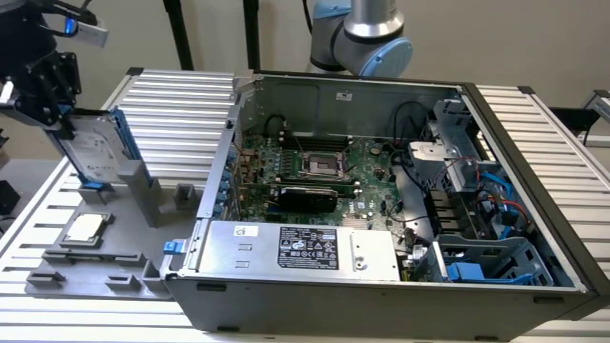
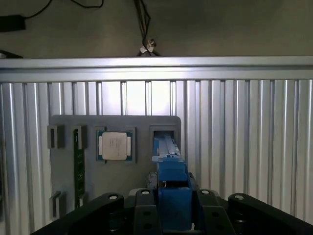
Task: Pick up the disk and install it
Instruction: 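Pick up the disk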
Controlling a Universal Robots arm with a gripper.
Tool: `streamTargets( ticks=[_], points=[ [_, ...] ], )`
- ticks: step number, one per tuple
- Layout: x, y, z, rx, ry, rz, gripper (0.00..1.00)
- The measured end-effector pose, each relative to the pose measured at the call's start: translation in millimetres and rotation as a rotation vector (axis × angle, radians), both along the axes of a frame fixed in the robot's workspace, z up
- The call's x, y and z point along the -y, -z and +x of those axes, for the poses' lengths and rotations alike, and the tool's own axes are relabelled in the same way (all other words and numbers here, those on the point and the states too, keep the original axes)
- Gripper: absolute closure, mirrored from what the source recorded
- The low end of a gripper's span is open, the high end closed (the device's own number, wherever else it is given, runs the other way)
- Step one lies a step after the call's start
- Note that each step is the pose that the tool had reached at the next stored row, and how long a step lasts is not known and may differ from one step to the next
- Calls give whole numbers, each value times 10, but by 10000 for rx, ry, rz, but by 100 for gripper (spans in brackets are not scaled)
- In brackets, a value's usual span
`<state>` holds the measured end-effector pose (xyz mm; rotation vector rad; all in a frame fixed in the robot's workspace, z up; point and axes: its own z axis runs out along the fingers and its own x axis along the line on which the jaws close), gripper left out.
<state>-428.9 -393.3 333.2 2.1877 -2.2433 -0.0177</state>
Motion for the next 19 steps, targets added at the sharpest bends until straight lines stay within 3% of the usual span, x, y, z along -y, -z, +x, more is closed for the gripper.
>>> streamTargets(
  ticks=[10, 15, 19],
  points=[
    [0, -454, 100, 0, 0, 0, 67],
    [0, -684, 296, 0, 0, 15, 67],
    [1, -852, 475, -1, 1, 74, 67]
  ],
)
